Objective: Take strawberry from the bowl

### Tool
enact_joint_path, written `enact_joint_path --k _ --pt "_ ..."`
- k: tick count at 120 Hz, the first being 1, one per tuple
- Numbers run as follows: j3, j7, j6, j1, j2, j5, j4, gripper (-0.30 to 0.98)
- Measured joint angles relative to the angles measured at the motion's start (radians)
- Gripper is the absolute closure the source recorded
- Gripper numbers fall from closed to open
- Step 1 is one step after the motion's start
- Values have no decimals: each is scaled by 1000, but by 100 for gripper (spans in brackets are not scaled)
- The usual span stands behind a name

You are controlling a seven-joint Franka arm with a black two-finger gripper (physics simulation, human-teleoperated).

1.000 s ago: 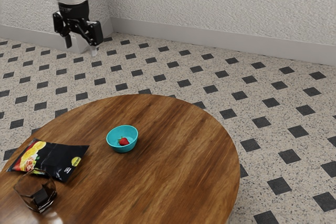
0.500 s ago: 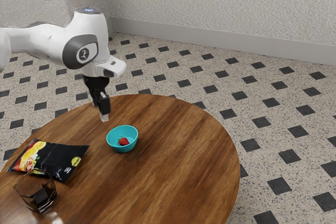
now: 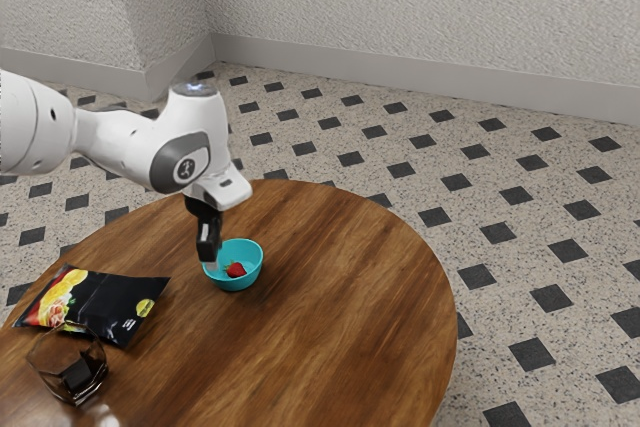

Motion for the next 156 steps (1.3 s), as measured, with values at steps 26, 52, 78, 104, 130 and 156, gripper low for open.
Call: enact_joint_path --k 26,52,78,104,130,156 --pt "-44 162 106 46 67 21 13 38" --pt "-75 279 163 62 116 24 39 39" --pt "-83 362 196 83 152 25 40 40" --pt "-116 419 221 112 182 26 59 44" --pt "-118 453 231 117 193 28 62 51" --pt "-118 478 254 115 176 25 62 65"
